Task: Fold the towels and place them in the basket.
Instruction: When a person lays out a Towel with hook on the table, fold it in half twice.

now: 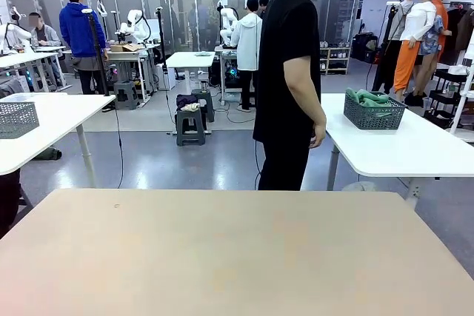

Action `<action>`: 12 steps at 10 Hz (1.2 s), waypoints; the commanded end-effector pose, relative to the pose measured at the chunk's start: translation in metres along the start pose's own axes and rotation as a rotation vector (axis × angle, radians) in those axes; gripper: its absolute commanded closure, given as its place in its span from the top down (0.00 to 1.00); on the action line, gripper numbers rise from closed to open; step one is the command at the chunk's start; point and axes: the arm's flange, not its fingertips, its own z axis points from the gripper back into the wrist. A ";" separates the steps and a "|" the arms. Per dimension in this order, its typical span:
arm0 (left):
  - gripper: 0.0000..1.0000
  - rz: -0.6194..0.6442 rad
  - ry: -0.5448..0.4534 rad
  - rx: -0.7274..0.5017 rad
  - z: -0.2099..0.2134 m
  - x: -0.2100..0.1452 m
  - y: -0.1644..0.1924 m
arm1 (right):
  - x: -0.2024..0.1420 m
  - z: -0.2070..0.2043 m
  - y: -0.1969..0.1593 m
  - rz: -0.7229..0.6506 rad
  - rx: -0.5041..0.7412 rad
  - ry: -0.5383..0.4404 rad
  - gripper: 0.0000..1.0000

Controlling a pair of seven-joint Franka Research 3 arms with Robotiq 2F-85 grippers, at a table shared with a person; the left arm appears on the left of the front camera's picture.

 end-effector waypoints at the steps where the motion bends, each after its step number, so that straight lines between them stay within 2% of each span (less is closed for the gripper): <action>1: 1.00 -0.010 -0.011 0.003 -0.001 0.002 -0.001 | -0.001 -0.001 0.001 0.005 0.001 -0.008 1.00; 12: 1.00 -0.010 -0.011 0.003 -0.001 0.002 -0.001 | -0.001 -0.001 0.001 0.005 0.001 -0.008 1.00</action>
